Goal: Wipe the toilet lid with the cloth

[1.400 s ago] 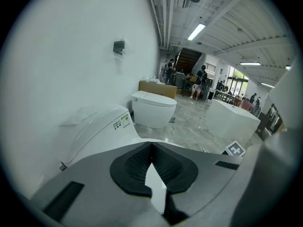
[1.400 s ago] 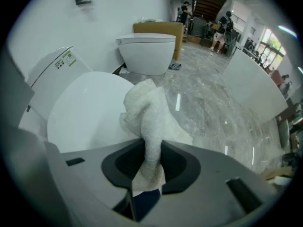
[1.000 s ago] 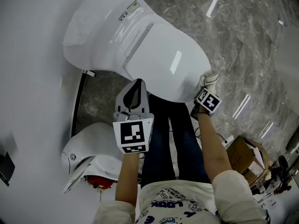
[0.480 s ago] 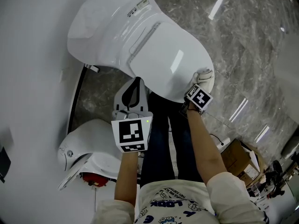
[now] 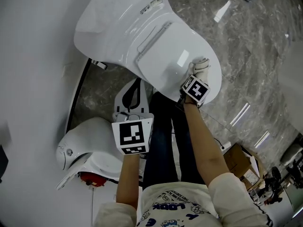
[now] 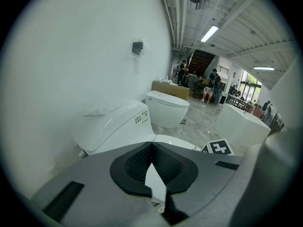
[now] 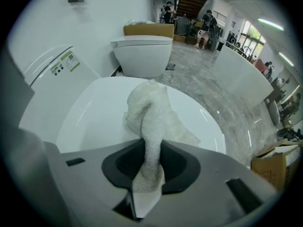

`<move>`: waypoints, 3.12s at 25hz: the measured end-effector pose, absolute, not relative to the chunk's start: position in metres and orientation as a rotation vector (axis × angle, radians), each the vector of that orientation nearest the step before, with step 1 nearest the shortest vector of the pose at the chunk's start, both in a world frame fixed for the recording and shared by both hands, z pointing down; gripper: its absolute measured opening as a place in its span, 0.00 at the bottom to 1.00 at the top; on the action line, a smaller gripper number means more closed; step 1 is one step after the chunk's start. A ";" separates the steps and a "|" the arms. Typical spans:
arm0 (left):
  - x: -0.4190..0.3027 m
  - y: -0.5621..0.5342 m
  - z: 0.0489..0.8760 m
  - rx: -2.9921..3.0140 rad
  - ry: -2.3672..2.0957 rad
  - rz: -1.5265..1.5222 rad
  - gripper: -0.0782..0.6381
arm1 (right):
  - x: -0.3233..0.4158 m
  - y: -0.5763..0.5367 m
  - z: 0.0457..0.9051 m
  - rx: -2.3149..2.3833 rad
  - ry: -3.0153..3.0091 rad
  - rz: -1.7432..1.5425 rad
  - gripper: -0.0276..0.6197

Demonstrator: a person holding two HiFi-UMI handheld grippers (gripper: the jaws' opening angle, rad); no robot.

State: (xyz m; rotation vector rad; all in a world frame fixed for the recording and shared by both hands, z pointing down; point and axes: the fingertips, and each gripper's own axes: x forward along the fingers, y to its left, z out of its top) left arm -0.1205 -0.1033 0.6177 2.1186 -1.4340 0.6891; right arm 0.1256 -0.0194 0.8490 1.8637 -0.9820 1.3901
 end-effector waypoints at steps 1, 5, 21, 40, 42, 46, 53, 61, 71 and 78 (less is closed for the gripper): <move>-0.123 -0.103 0.618 2.113 -1.439 0.686 0.11 | 0.122 -0.024 0.848 1.861 -0.987 1.382 0.17; -0.134 -0.106 0.618 2.099 -1.456 0.677 0.11 | 0.105 -0.044 0.847 1.829 -1.039 1.338 0.17; -0.174 -0.112 0.625 2.024 -1.526 0.661 0.11 | 0.034 -0.119 0.842 1.639 -1.301 1.108 0.17; -0.207 -0.104 0.628 1.952 -1.595 0.658 0.11 | -0.069 -0.124 0.840 1.277 -1.636 0.907 0.17; -0.210 -0.102 0.627 1.945 -1.604 0.657 0.11 | -0.077 -0.119 0.840 1.228 -1.665 0.869 0.17; -0.219 -0.098 0.627 1.936 -1.622 0.658 0.11 | -0.090 -0.105 0.842 1.140 -1.716 0.825 0.17; -0.229 -0.089 0.626 1.916 -1.649 0.667 0.11 | -0.098 -0.078 0.843 0.984 -1.794 0.743 0.17; -0.218 -0.085 0.627 1.931 -1.634 0.681 0.11 | -0.084 -0.037 0.846 0.825 -1.856 0.644 0.17; -0.183 -0.091 0.621 1.996 -1.585 0.695 0.11 | -0.043 0.019 0.849 0.762 -1.850 0.635 0.18; -0.157 -0.095 0.618 2.044 -1.548 0.714 0.11 | -0.010 0.048 0.852 0.711 -1.865 0.623 0.18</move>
